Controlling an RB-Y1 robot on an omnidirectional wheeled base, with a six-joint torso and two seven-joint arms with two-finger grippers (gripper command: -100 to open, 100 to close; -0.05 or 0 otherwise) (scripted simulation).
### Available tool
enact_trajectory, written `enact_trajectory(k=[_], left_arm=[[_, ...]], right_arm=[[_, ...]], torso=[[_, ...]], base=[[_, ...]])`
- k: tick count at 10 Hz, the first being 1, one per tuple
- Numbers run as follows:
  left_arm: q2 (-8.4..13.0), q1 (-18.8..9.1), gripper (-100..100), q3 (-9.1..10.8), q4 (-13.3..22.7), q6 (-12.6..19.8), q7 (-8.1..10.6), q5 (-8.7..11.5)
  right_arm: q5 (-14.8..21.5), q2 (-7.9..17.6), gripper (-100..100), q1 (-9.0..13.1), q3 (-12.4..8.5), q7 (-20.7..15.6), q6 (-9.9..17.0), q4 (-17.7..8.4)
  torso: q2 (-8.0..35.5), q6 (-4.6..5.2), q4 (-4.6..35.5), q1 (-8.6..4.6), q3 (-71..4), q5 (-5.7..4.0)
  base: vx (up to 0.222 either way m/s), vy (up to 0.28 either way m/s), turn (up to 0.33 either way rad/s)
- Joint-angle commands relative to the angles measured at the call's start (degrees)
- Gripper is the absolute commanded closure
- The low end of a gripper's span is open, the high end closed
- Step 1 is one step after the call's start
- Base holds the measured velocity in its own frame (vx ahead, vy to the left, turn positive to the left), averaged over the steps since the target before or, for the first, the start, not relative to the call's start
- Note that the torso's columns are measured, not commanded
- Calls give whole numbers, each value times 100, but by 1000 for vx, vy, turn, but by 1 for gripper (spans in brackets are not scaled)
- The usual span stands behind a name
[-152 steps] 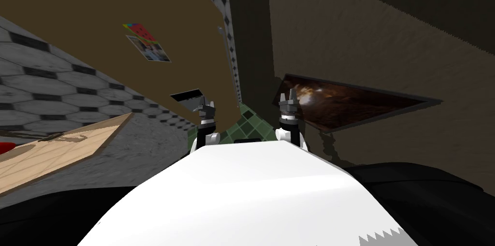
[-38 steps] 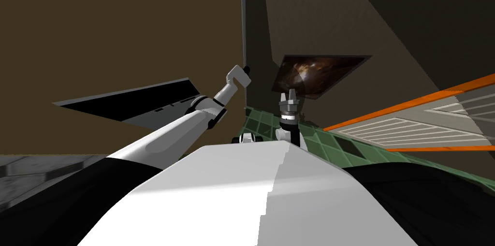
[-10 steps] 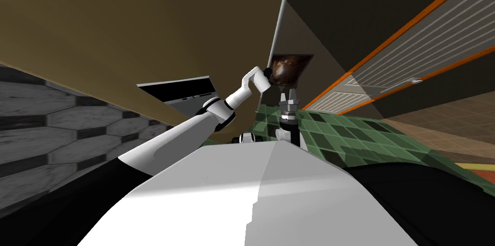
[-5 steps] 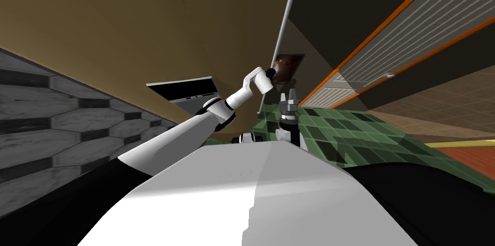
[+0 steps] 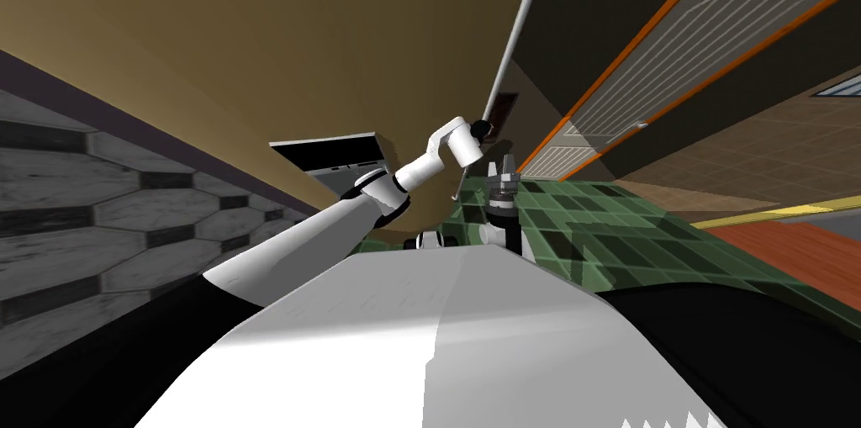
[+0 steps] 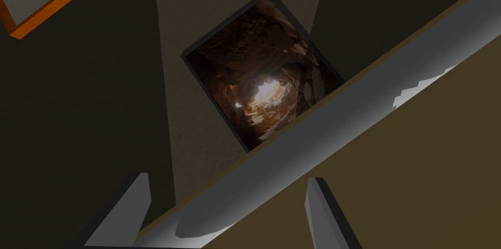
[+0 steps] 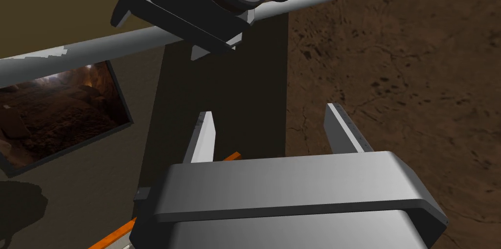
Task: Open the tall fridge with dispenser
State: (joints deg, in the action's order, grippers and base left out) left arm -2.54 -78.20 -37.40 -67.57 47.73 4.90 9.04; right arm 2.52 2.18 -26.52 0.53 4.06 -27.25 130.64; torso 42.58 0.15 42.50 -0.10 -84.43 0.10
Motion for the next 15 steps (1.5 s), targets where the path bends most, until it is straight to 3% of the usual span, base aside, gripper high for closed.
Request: enact_trajectory(k=[1, 9, 10, 11, 15], left_arm=[[225, -109, -100, 92, 81, -61, -242, 358], [1123, -547, -100, 459, 405, -304, -1210, 1792], [1041, -524, -100, 428, 429, -301, -1132, 1677], [1054, -520, 0, 430, 438, -295, -1151, 1690], [1054, -516, 0, 429, 439, -291, -1149, 1689]], right_arm=[[0, -1, 0, -1, 1, 0, 0, 0], [0, -1, 0, -2, 1, 0, 0, 1], [0, -1, 0, -2, 1, 0, 0, 1], [0, -1, 0, -3, 1, 0, -1, 1], [0, -1, 0, -3, 0, 0, -1, 1]], torso=[[-36, -31, -12, -2, -21, -1], [-12, -11, -12, 6, -3, -11], [-21, -9, -15, 3, -8, -12], [-32, -5, -17, 10, -15, -10], [-31, -15, -22, 9, -15, -10]], base=[[-43, -71, 5], [-49, -69, -4], [-27, -27, 14], [-7, -2, 6], [0, 0, 0]])
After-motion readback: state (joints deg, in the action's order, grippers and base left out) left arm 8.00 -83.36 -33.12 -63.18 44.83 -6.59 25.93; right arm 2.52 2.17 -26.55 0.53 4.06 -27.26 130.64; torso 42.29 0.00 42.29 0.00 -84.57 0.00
